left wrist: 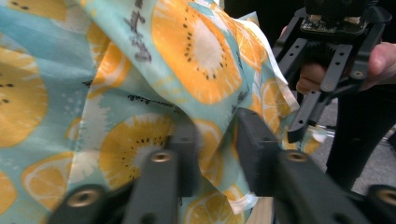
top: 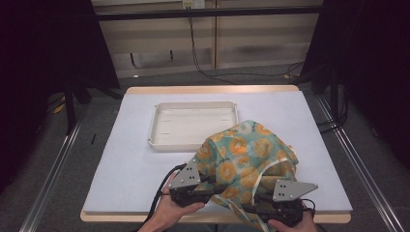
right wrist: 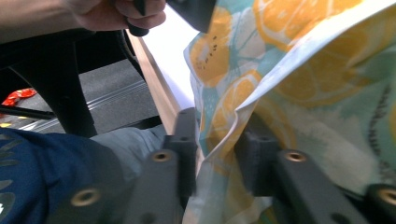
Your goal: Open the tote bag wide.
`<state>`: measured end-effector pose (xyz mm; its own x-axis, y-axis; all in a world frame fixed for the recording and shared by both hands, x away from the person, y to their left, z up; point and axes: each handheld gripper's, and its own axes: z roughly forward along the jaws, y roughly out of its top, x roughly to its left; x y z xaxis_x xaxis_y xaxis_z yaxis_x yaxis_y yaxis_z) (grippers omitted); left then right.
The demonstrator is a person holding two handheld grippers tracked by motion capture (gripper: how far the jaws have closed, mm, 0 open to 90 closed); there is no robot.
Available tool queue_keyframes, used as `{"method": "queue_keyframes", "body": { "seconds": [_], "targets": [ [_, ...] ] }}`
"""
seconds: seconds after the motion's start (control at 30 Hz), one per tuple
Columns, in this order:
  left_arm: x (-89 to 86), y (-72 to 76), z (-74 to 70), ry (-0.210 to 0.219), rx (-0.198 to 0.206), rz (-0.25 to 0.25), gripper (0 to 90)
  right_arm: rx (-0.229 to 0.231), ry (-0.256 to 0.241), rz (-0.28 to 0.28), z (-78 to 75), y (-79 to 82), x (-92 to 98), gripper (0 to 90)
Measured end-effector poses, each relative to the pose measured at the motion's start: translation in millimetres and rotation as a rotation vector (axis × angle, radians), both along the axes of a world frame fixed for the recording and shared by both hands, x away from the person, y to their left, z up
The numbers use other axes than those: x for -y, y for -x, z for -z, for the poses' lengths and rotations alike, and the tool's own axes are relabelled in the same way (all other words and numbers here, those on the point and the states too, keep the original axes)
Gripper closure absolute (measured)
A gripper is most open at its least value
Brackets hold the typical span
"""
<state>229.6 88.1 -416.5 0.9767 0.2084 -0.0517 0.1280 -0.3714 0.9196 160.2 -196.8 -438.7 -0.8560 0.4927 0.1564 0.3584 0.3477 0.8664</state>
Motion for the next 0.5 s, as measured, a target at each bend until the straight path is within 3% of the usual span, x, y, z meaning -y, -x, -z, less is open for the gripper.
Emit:
{"method": "queue_keyframes", "body": {
  "seconds": [0.03, 0.13, 0.27, 0.5],
  "targets": [
    [0.0, 0.0, 0.0, 0.000, 0.000, 0.000, 77.8, 0.002, -0.006, -0.007, -0.2, 1.0, 0.8, 84.0],
    [-2.2, -3.9, -0.8, 0.017, -0.017, 0.024, 88.5, 0.008, -0.038, -0.009, -5.1, 4.6, 5.1, 90.0],
    [-3.1, -4.6, -5.7, 0.018, -0.027, 0.037, 90.0, 0.050, -0.090, -0.003, -21.2, 6.4, 11.2, 90.0],
    [-1.9, -9.5, -22.0, 0.077, -0.035, 0.033, 90.0, 0.126, -0.131, 0.017, -49.4, 0.8, 17.5, 90.0]
  ]
}}
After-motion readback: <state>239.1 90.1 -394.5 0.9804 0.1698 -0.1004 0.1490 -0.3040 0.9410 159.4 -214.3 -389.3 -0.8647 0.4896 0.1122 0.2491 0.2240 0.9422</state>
